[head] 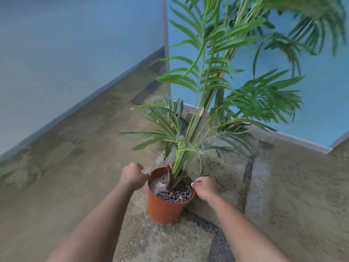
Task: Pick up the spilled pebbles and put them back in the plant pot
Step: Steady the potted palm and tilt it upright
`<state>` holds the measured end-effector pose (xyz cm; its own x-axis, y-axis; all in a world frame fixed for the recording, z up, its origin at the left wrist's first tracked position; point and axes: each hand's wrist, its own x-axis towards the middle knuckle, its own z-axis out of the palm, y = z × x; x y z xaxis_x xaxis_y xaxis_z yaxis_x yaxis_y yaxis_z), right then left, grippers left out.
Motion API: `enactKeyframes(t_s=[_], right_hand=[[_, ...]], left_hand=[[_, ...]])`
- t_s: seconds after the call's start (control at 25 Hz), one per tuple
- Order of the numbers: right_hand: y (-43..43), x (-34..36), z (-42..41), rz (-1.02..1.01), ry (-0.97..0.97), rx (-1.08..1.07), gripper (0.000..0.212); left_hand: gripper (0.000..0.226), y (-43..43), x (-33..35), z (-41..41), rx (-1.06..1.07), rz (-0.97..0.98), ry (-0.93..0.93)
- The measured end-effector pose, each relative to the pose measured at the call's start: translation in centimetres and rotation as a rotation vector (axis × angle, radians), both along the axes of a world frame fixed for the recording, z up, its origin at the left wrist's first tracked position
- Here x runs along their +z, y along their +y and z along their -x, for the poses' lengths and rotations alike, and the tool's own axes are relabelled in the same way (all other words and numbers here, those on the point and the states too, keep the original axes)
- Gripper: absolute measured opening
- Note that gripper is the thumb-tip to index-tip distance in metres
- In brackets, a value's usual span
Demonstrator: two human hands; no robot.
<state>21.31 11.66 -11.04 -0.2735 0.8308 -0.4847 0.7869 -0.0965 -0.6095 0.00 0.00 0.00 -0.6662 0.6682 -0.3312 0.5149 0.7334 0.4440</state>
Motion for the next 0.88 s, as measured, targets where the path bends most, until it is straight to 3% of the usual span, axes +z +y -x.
enactKeyframes(t_s=[0.08, 0.2, 0.36, 0.52, 0.72, 0.88], right_hand=[[0.4, -1.3, 1.1, -0.041, -0.065, -0.009, 0.024], [1.0, -2.7, 2.0, -0.032, -0.092, -0.044, 0.027], [1.1, -4.5, 2.1, -0.013, -0.119, -0.048, 0.023], [0.9, -5.7, 2.3, 0.048, 0.003, -0.184, 0.023], [-1.3, -5.8, 4.1, 0.047, 0.129, -0.512, 0.014], [-2.7, -5.6, 4.1, 0.019, 0.14, -0.536, 0.013]], left_hand=[[0.024, 0.3, -2.2, 0.1, 0.122, 0.002, -0.024], [0.033, 0.7, -6.2, -1.3, 0.27, 0.006, -0.043], [0.027, 0.7, -9.2, -2.8, 0.38, -0.091, 0.037], [0.026, 0.7, -10.2, -3.7, 0.461, -0.189, 0.1], [0.024, -1.2, -11.4, -3.7, 0.521, -0.317, 0.027], [0.023, -3.0, -11.8, -4.1, 0.589, -0.326, -0.043]])
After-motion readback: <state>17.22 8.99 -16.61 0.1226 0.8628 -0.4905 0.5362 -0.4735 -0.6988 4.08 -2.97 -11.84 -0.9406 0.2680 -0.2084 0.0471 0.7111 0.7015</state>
